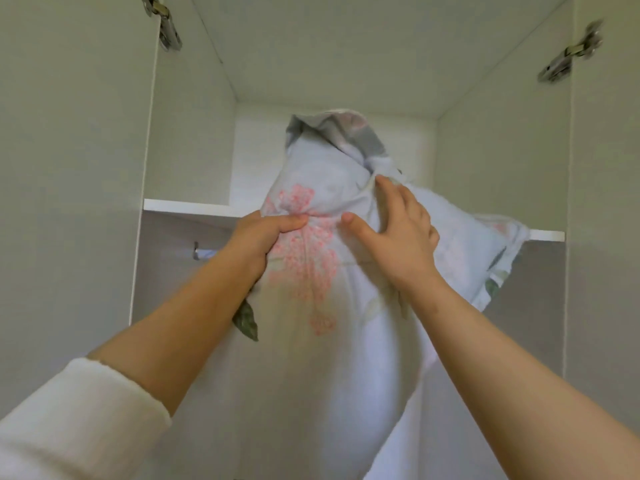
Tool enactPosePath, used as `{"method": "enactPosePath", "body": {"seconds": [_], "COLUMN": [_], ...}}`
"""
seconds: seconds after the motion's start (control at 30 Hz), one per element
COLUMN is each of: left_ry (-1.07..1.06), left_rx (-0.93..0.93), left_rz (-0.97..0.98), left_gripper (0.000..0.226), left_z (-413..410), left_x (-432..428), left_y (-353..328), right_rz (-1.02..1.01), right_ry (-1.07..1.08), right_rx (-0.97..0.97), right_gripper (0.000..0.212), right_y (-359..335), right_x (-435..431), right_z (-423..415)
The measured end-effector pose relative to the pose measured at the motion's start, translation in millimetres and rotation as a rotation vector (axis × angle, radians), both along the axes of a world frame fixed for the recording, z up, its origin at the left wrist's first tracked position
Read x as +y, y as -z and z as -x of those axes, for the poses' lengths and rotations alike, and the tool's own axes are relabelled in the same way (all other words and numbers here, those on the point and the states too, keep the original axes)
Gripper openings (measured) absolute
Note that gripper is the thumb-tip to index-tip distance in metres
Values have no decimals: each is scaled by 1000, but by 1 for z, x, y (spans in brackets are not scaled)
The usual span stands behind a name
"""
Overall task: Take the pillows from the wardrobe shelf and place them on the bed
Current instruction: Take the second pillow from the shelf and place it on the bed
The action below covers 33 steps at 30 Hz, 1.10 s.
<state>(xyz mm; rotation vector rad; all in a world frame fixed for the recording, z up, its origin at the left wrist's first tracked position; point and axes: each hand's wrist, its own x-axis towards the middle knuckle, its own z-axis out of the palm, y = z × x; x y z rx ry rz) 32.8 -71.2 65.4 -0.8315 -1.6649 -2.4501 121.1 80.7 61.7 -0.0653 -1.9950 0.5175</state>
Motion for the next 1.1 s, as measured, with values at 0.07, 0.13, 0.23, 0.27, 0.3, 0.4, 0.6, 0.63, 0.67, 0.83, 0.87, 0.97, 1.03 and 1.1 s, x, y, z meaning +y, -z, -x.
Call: {"method": "enactPosePath", "body": {"seconds": [0.07, 0.13, 0.23, 0.27, 0.3, 0.4, 0.6, 0.63, 0.67, 0.83, 0.87, 0.97, 1.03, 1.1], "left_ry": [-27, -38, -41, -43, -42, -39, -124, -135, -152, -208, -210, -238, -258, -265], "left_rx": [26, 14, -77, -119, -165, -286, -436, -459, -482, -631, -672, -794, -868, -920], "left_rz": [23, 34, 56, 69, 82, 87, 70, 67, 71, 144, 169, 214, 282, 368], "left_gripper": [31, 24, 16, 15, 15, 16, 25, 26, 26, 25, 24, 25, 40, 43], "left_z": [-17, -31, -47, -50, -54, -64, -85, -88, -90, -95, -96, -95, -95, -97], "left_x": [-4, -12, -25, -29, -33, -47, -67, -70, -73, -92, -97, -113, -121, -129], "left_y": [17, 34, 65, 79, 93, 138, 218, 230, 242, 307, 321, 368, 399, 431], "right_rz": [2, -4, -71, -76, -67, -20, 86, 102, 109, 116, 108, 68, 63, 67], "right_ry": [-12, -4, 30, 13, -22, -132, -242, -257, -271, -403, -418, -411, -389, -385], "right_rx": [-9, -23, -152, -212, -273, -406, -608, -631, -655, -842, -885, -1022, -1110, -1199], "right_gripper": [74, 78, 83, 83, 83, 83, 92, 88, 84, 68, 64, 53, 46, 41], "right_y": [7, 16, 37, 46, 56, 91, 165, 177, 188, 248, 262, 308, 340, 370], "right_x": [-3, -5, -10, -13, -16, -24, -46, -50, -53, -74, -79, -97, -107, -117], "right_z": [-6, -12, -16, -17, -18, -22, -26, -26, -26, -18, -16, -11, -12, -16]}}
